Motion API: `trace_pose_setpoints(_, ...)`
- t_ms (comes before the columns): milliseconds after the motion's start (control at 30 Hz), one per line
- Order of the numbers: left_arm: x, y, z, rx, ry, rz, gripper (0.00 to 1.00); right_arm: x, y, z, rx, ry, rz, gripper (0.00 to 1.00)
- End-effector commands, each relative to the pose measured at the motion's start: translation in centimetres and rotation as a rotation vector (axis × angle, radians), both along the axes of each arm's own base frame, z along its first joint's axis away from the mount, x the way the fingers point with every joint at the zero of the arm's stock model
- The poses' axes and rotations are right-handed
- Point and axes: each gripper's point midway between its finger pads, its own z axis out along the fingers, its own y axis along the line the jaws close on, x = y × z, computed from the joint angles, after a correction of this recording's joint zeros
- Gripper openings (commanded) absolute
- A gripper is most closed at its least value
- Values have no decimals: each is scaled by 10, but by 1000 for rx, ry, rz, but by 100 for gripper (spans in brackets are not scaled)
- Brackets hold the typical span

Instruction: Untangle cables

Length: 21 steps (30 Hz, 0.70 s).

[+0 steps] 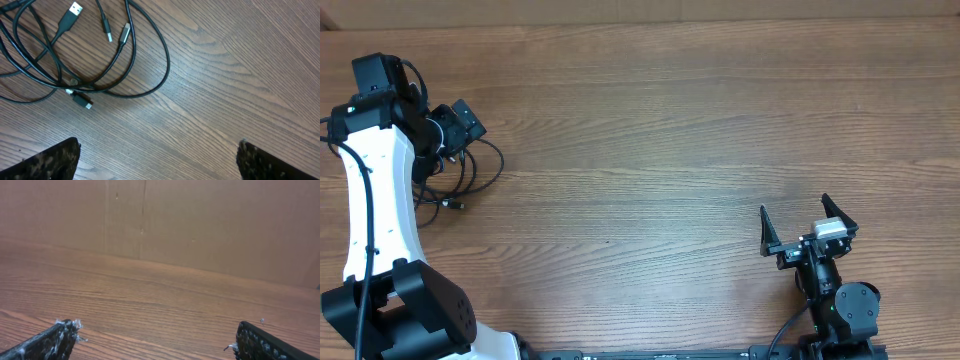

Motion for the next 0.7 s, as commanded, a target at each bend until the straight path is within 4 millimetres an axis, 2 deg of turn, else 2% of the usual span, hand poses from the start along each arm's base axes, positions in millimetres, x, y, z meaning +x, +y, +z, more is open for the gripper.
trace_pose_setpoints(0, 4, -3, 4, 1, -12, -16, 99, 1, -3, -2, -4, -3, -14, 100)
trace_pose_setpoints(433, 4, -2, 2, 0, -7, -15, 100, 1, -3, -2, -4, -3, -14, 100)
trace_pose_setpoints(567, 2, -3, 13, 9, -37, -15, 100, 1, -3, -2, -4, -3, -14, 100)
trace_pose_setpoints(667, -2, -5, 35, 28, -92, -17, 99, 1, -3, -2, -4, -3, -14, 100)
